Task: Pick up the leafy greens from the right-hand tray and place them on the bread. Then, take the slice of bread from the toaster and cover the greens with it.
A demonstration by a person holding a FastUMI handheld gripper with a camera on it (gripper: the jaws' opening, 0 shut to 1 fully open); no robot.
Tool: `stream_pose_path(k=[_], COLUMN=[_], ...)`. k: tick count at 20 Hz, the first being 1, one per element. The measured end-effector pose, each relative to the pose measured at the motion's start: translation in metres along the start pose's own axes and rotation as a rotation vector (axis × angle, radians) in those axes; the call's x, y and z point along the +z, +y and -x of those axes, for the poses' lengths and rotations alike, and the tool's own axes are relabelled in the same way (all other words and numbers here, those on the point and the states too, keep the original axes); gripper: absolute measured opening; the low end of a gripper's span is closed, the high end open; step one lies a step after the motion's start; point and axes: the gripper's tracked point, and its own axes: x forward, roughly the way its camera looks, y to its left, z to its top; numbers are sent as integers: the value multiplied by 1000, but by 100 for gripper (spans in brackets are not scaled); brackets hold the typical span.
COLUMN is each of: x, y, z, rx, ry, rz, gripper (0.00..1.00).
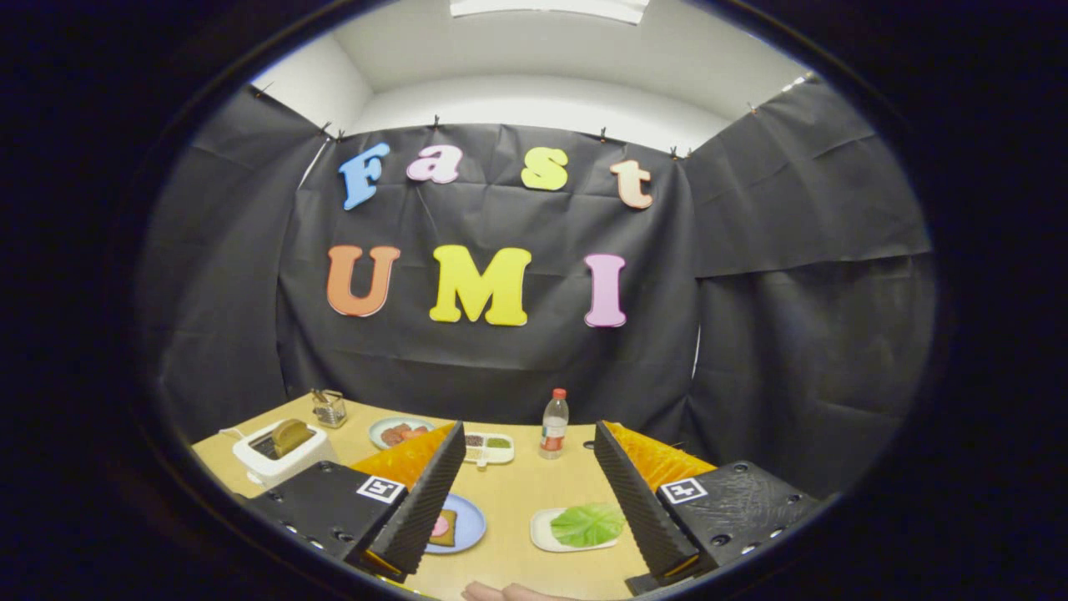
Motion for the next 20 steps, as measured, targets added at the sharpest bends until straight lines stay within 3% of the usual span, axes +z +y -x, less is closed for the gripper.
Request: stream_pose_path(k=[10,20], x=[-100,-236], y=[-75,-148], z=[-105,-199], rx=[-88,-157], ry=[169,524], rz=[63,50], gripper=[95,95])
